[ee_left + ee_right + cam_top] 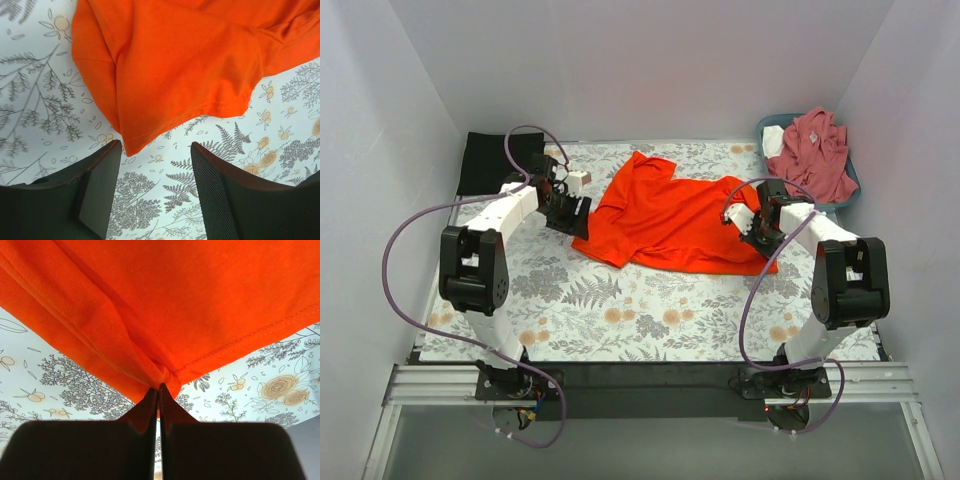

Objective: Fold and stack the t-shirts
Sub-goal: Flatten the tshirt out

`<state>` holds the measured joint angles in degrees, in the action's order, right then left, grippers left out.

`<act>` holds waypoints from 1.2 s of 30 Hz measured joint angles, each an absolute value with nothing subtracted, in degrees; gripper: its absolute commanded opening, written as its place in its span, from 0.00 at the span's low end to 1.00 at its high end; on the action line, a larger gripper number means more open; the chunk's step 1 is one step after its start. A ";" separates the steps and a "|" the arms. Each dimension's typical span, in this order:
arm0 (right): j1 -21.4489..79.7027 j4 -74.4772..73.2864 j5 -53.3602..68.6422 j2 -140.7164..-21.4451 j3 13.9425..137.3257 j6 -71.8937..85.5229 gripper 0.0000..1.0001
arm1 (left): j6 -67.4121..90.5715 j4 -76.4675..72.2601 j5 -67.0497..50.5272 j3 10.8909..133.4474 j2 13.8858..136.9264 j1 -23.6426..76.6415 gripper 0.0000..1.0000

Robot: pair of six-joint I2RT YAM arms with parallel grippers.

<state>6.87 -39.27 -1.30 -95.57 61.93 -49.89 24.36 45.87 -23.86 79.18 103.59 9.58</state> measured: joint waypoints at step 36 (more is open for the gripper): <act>6.52 -40.84 -2.20 -83.94 66.48 -49.34 0.01 | 32.36 51.59 -21.87 94.98 96.16 1.89 0.00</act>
